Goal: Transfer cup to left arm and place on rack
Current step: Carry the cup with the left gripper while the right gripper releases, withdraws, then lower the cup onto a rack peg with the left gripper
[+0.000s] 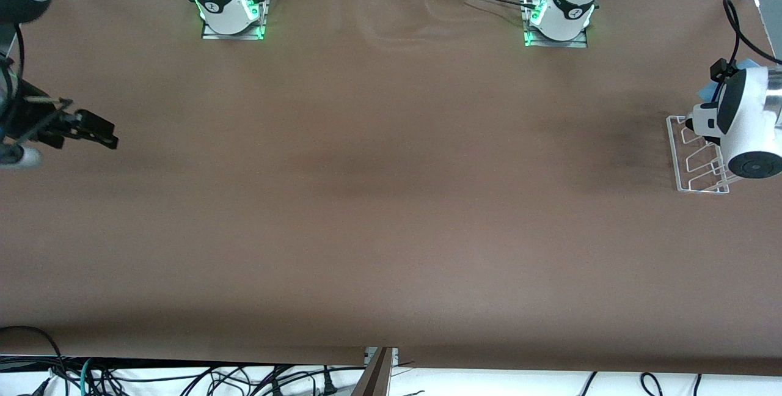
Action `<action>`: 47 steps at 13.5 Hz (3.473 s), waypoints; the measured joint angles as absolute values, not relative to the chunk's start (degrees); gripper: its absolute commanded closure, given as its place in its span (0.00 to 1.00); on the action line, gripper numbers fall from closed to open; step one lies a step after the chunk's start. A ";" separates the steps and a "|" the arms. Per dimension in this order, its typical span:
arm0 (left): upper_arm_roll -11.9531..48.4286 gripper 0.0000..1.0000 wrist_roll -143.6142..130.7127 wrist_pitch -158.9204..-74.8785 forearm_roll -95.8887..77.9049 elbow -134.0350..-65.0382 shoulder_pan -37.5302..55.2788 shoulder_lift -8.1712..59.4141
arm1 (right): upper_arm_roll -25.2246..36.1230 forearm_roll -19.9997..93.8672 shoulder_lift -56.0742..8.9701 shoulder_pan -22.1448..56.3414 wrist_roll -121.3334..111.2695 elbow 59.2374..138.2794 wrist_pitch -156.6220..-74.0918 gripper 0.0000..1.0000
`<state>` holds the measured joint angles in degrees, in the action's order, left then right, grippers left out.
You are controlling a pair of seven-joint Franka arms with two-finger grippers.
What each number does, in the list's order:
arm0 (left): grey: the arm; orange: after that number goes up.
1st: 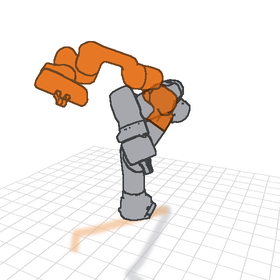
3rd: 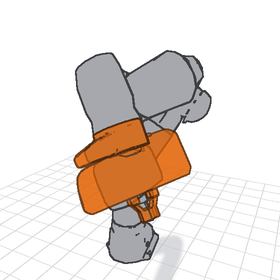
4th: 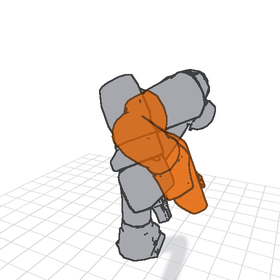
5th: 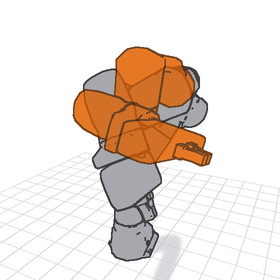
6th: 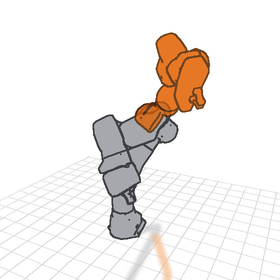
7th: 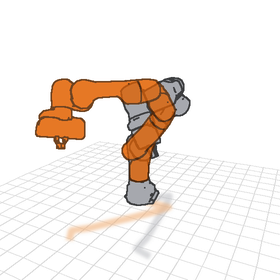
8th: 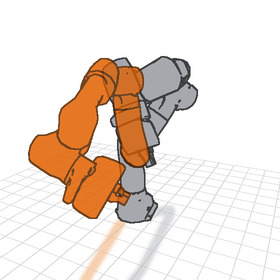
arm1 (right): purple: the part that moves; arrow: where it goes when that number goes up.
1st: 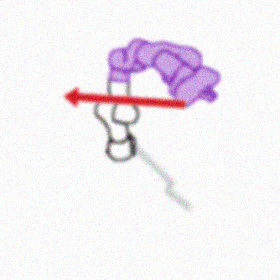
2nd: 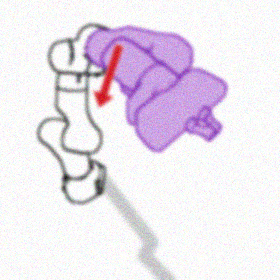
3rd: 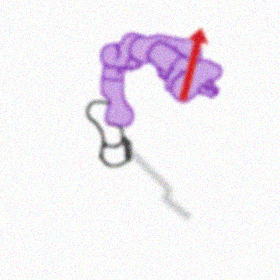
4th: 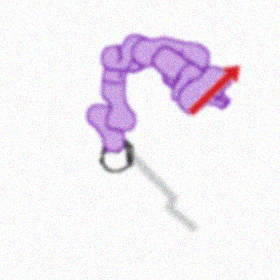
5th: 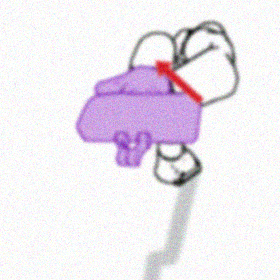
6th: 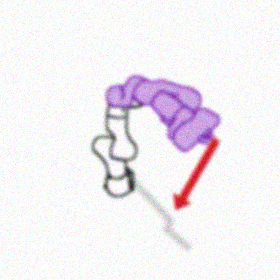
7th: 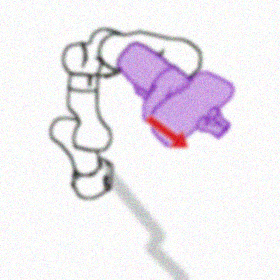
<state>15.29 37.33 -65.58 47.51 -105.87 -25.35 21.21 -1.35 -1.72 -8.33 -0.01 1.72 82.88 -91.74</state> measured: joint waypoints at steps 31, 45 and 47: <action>15.47 0.80 33.72 -66.56 58.39 -110.58 -27.42 29.50 | -1.43 -3.65 -4.33 0.15 -0.96 86.41 -87.19 0.00; 17.33 0.00 33.99 -61.88 55.53 -101.34 -26.12 29.95 | -1.43 -3.65 -4.33 0.15 -0.96 86.40 -87.15 0.00; 17.73 0.00 34.00 -60.68 50.10 -95.31 -25.17 29.77 | -1.43 -3.65 -4.33 0.15 -0.96 86.40 -87.15 0.00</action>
